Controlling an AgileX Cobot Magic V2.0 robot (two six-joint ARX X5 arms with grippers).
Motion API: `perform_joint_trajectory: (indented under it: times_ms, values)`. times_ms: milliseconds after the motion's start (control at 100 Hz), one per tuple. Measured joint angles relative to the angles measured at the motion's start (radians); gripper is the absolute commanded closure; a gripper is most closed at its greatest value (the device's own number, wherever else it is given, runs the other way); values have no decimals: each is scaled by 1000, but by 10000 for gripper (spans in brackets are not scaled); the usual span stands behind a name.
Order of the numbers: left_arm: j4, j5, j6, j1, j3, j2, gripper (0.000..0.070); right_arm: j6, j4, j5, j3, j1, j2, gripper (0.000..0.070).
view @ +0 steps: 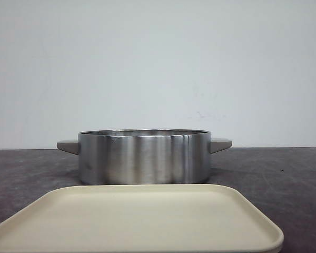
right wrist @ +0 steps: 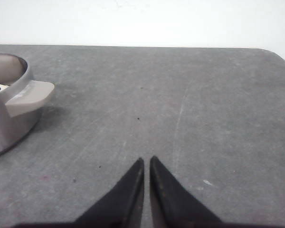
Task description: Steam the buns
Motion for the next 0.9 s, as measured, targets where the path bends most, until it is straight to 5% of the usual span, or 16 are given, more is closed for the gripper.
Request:
perform_joint_trajectory:
  times_ms: [900]
  values:
    - [0, 0, 27, 13, 0, 0, 700, 0, 0, 0, 0, 0, 0, 686]
